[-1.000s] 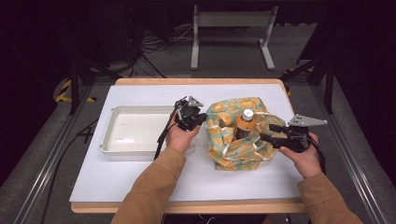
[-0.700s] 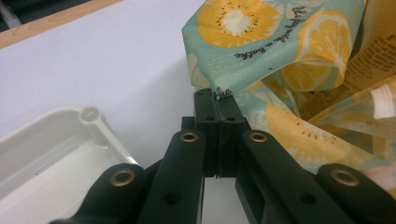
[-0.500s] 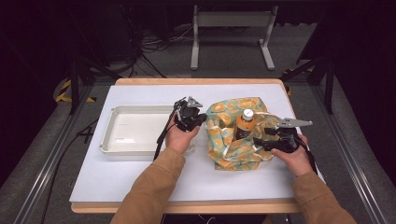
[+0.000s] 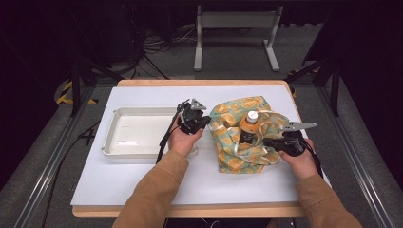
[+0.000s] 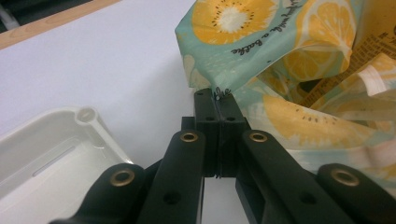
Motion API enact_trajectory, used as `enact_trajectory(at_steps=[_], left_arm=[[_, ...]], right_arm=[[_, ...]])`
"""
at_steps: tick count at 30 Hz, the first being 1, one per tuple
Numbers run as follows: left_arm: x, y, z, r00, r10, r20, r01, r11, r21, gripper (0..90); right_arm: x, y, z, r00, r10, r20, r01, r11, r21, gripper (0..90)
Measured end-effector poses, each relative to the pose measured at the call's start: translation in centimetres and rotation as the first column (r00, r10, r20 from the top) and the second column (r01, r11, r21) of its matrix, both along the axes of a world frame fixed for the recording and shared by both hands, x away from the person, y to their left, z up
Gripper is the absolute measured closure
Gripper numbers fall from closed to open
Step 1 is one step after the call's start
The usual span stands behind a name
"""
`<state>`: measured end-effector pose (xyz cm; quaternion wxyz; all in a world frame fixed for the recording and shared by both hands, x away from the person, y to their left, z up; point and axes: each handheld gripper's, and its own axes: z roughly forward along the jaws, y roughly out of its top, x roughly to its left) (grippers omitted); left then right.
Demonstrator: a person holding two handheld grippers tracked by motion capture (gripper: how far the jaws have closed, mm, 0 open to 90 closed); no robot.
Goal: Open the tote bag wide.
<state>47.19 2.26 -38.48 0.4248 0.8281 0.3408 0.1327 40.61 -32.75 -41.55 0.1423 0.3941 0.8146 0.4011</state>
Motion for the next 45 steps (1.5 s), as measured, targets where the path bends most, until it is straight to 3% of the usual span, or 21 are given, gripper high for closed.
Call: enact_trajectory(at_steps=[5, 13, 22, 25, 31, 37, 45], left_arm=[[0.0, 0.2, 0.0, 1.0000, 0.005, 0.000, -0.005, 1.0000, -0.001, 89.9], [0.2, 0.1, -0.2, 0.9999, 0.008, -0.009, -0.008, 1.0000, 0.000, 89.9], [0.1, 0.0, -0.1, 0.9999, 0.000, -0.015, 0.000, 1.0000, -0.003, 88.5], [-0.2, 0.1, 0.2, 0.9999, -0.009, -0.011, 0.008, 0.9997, -0.025, 84.8], [-1.2, 0.8, 1.6, 0.9995, -0.024, 0.022, 0.026, 0.9970, -0.074, 64.8], [-2.1, 0.8, 2.7, 0.9970, -0.039, 0.067, 0.044, 0.9963, -0.074, 49.9], [-1.7, -0.1, 4.1, 0.9906, -0.047, 0.128, 0.056, 0.9957, -0.073, 48.6]], right_arm=[[-1.1, -0.8, 0.2, 1.0000, -0.003, 0.000, 0.003, 1.000, -0.001, 89.6], [-3.6, -3.7, 0.1, 0.9995, -0.027, -0.017, 0.028, 1.000, 0.015, 89.8], [-4.2, -4.4, -0.4, 0.9987, -0.030, -0.042, 0.031, 0.999, 0.013, 87.3], [-4.2, -4.3, 0.0, 0.9994, -0.029, -0.020, 0.030, 0.999, 0.019, 82.4], [-4.8, -4.1, 1.4, 0.9983, -0.036, 0.047, 0.034, 0.998, 0.044, 65.1], [-5.3, -4.0, 3.4, 0.9926, -0.046, 0.113, 0.037, 0.996, 0.081, 57.3], [-4.4, -3.7, 6.1, 0.9718, -0.058, 0.229, 0.035, 0.994, 0.104, 53.8]])
